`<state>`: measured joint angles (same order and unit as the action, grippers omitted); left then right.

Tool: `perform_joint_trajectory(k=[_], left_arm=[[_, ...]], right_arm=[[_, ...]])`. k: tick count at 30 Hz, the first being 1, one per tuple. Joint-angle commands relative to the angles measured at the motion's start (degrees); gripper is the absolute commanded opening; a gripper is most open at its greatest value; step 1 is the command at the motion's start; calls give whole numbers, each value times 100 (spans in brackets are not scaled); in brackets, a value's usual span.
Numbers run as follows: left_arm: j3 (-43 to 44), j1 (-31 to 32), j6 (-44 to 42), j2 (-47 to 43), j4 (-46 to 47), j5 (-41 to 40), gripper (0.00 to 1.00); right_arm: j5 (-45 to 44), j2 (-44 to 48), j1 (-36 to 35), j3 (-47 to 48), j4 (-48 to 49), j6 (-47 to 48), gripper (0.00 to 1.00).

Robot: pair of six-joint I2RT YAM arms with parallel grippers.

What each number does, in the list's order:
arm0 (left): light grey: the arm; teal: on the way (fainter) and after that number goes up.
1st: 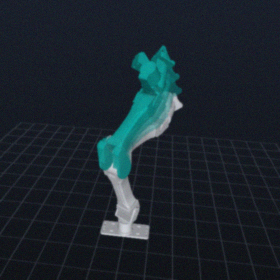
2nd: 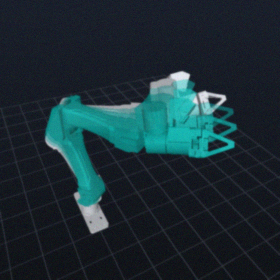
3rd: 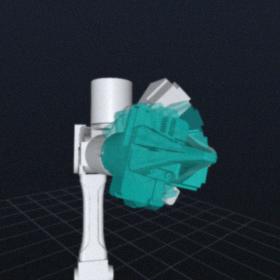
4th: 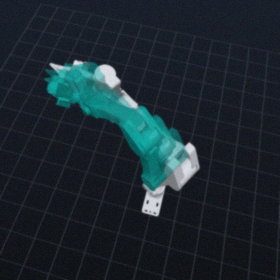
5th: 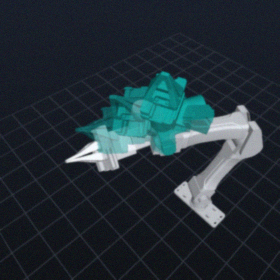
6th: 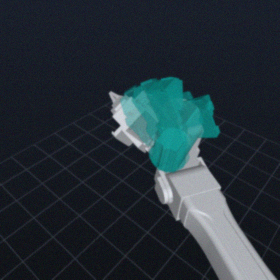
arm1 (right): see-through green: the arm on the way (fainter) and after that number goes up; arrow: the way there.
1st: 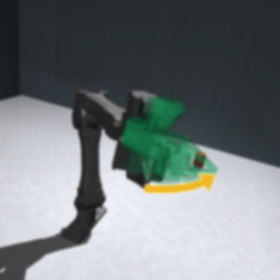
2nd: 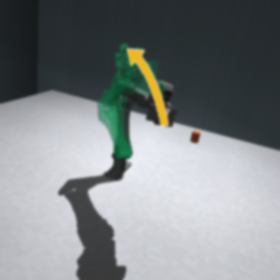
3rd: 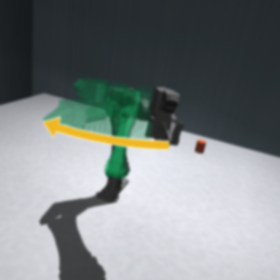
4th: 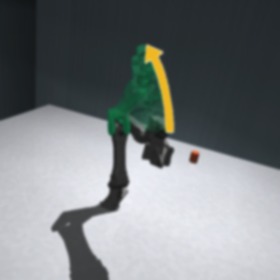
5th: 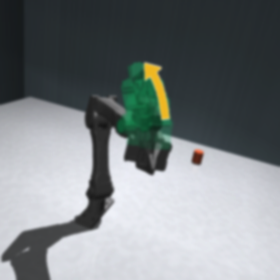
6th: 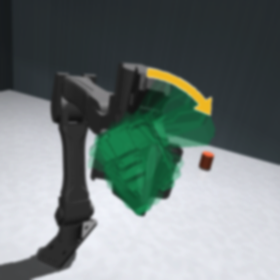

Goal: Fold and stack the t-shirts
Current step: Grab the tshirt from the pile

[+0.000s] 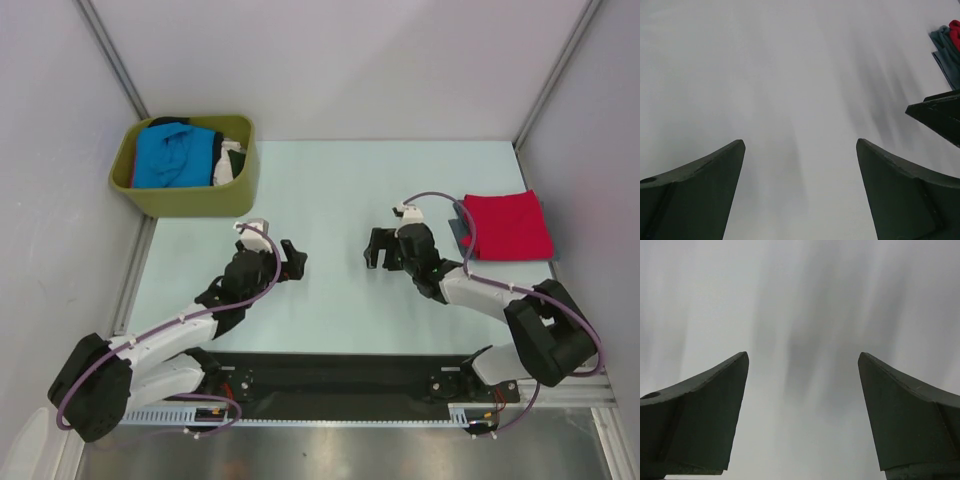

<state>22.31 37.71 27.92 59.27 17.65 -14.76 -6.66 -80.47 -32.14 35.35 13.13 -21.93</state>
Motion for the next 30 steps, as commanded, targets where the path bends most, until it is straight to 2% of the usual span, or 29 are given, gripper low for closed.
perform_joint_trajectory(k=[1,4,5,8,12,13,15,16,18,24,26,28,30], left_arm=[[186,-1,-112,32,195,-122,100],[388,-1,72,-29,-164,-745,100],[432,-1,3,-46,-200,-817,100],[432,-10,-112,-47,-112,-774,100],[1195,-194,344,172,-1156,-956,100],[1389,-420,754,251,-1689,-976,100],[1960,-807,1187,488,-2167,-723,99],[2118,-1192,1407,559,-2239,-312,98],[2558,-1502,1636,682,-2309,-167,97],[3946,-2610,2357,1385,-2784,-89,96],[4550,-2962,2428,1867,-2802,-114,93],[5097,-3242,2551,2254,-3257,-333,91],[6072,-3428,2621,2957,-4010,-606,88]], right_arm=[[121,251,32,-90,340,-100,95],[217,312,50,-151,384,-241,96],[270,330,67,-178,401,-389,100],[603,321,217,-353,585,-505,100],[973,286,349,-450,744,-522,100],[999,295,358,-468,770,-514,100],[1008,303,366,-520,858,-505,99],[1034,303,366,-538,902,-505,99],[1078,277,366,-530,937,-479,98],[1131,172,375,-468,902,-435,96],[1158,163,384,-468,920,-426,96],[1193,154,384,-459,920,-426,96],[1219,163,384,-450,911,-426,96]])
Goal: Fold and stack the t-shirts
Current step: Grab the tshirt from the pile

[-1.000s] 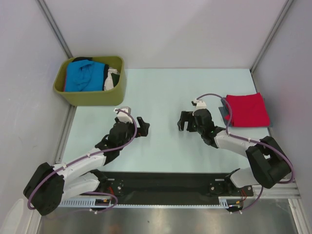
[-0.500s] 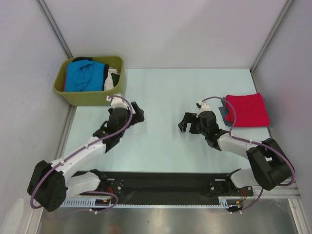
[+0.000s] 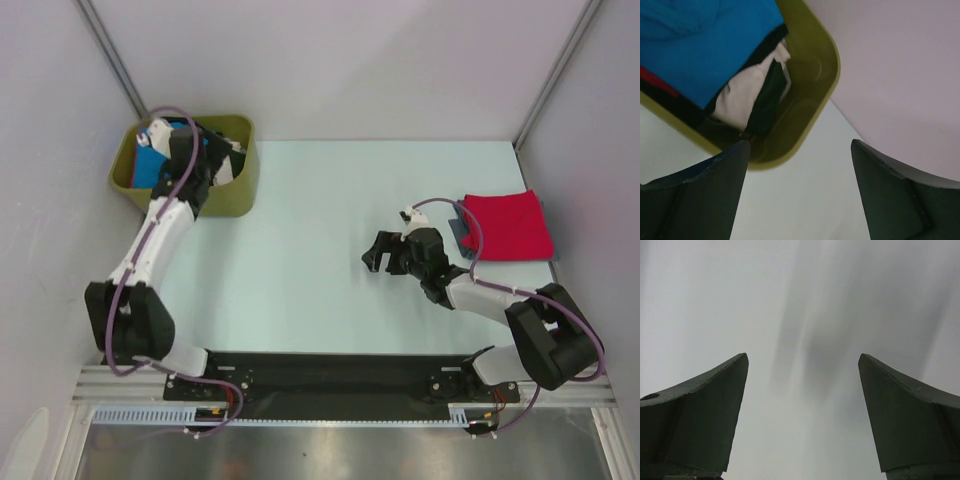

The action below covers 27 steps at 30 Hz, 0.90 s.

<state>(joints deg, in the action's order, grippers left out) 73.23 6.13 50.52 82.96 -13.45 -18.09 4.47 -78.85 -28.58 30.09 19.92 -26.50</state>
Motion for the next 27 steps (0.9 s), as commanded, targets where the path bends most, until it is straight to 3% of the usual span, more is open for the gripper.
perform_joint_trajectory(k=[1,5,9,12,17,21,24,27], left_arm=[[1600,-418,388,851,-1157,-344,86],[2920,-596,345,1854,-1993,-801,84],[3575,-876,343,2645,-2241,-943,86],[3444,-1227,703,2778,-2101,-637,87],[2434,-1579,1047,2612,-749,-117,88],[2476,-1738,1187,2708,-930,-256,84],[2573,-1869,1302,2892,-1080,-240,67],[2643,-2027,1338,3024,-1080,120,18]], right_arm=[[115,1,28,85,214,31,96],[116,36,45,59,126,40,96],[177,-16,54,94,161,66,96],[168,-25,72,94,126,92,96],[168,-16,89,103,144,136,96],[159,-25,107,112,143,136,96],[160,-34,116,112,144,128,96],[168,-43,124,112,143,136,96]])
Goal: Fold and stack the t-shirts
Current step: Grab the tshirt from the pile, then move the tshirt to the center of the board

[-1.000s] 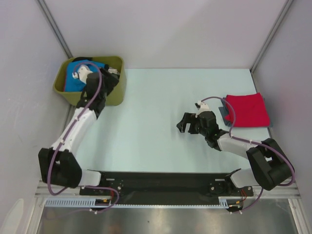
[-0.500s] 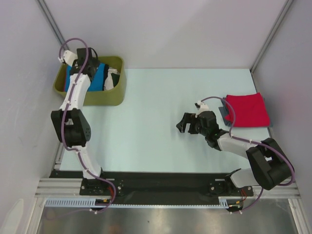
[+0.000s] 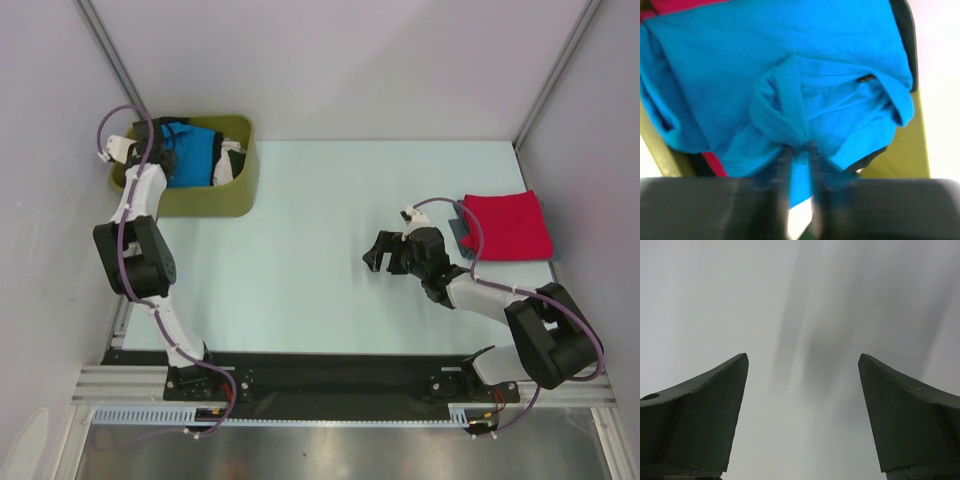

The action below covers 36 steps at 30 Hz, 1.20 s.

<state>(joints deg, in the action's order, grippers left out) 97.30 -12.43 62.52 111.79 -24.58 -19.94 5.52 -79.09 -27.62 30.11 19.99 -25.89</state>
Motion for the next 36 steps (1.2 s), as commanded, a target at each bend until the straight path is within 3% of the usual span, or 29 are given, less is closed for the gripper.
perform_joint_trajectory(k=[1,3,7,11,19,24,29,31,36], left_arm=[[255,-181,111,142,6,385,1],[150,-146,120,-50,-3,351,0],[-1296,-67,471,-964,1239,500,0],[-1863,73,673,-1668,1517,623,0],[-3226,987,815,-3548,2588,98,0],[-2314,1874,-124,-4165,2720,-72,0],[-390,2752,-1399,-4060,2765,402,0],[347,3034,-1558,-3884,2669,657,0],[1045,4097,-1594,-3445,2678,1449,0]], right_arm=[[63,-1,28,109,137,67,96],[55,-27,37,118,137,75,96],[90,-63,28,153,128,75,96],[90,-54,55,162,93,75,96],[125,-80,63,162,102,75,96],[81,-71,63,153,84,102,96],[46,-54,90,162,49,111,96],[20,-45,81,162,49,137,96],[-95,25,99,171,-30,128,96]])
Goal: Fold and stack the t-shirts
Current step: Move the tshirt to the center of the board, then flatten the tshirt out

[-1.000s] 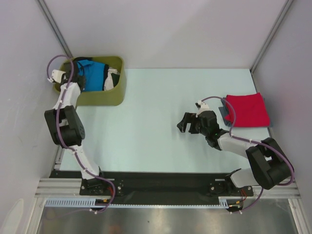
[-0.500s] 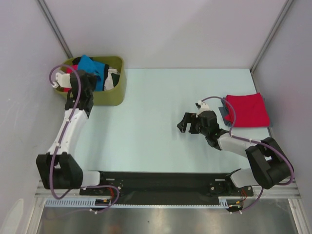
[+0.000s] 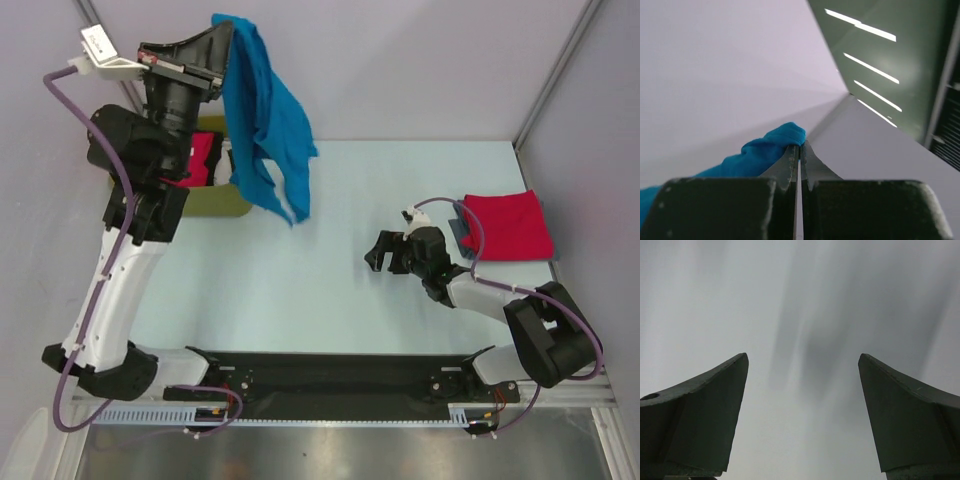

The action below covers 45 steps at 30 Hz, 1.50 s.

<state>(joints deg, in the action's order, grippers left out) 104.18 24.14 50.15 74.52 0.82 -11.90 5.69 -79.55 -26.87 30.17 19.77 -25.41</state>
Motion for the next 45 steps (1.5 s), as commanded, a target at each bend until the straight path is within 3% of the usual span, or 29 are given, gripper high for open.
perform_joint_trajectory(k=[1,6,9,16,20,22,24,26,32,45], left_arm=[[505,582,-392,448,59,645,0],[314,952,-392,783,-370,636,0],[-291,952,-295,871,-582,566,0],[-2627,952,-67,853,-434,207,1],[-3315,926,-40,889,-530,-303,0],[-3552,908,-67,906,-583,-453,0],[-3694,873,-111,906,-592,-488,0],[-3826,873,-146,889,-592,-489,0],[-3914,864,-348,661,-627,-515,0],[-3976,855,-796,-157,-618,-682,2]], right_arm=[[-225,132,16,147,-26,63,96],[-735,580,33,-46,-114,10,96],[-1052,888,59,-178,-175,-43,97],[-1229,1117,86,-328,-131,-78,97],[-1088,1012,86,-301,-105,-61,96],[-757,968,68,-302,-18,44,90],[-352,932,-10,-337,272,176,83],[107,836,-351,-319,518,501,81],[-244,161,-1442,312,116,1327,68],[-165,-913,-1584,973,-289,1328,60]])
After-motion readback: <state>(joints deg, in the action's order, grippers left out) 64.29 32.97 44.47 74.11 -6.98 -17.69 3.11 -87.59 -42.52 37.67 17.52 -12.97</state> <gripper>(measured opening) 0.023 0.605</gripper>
